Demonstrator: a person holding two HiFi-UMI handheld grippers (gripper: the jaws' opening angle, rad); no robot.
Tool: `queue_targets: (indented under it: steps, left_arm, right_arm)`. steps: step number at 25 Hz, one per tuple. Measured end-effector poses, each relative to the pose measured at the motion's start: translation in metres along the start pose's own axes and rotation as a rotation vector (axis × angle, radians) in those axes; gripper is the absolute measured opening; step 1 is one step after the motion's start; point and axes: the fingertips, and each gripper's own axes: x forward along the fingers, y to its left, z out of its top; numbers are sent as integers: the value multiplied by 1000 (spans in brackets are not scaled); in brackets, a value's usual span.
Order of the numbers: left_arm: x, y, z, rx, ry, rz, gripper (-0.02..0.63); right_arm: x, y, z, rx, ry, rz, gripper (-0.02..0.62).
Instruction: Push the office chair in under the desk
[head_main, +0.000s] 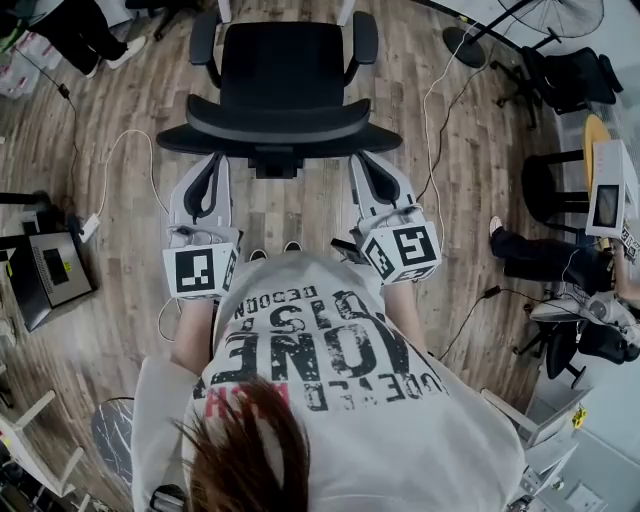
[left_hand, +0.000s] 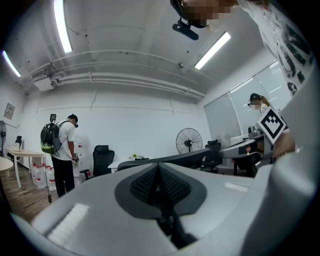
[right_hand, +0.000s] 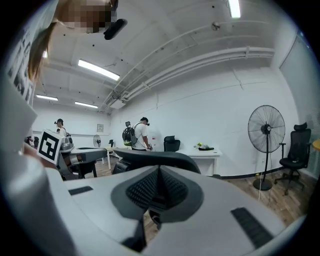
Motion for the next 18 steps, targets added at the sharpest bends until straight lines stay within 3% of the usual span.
queue_targets:
  steps: [8,12,18]
  left_arm:
    - [-8,23,-7,56,24,58,12]
    - [-10,34,-12,43,39,74,12]
    - [0,30,-14,43,41,22,12]
  right_arm:
    - [-5,-18,-11,-33,32,18,15]
    - [0,-22,-11,-33,29,12,15]
    - [9,-22,-8,-19,27,-13,15]
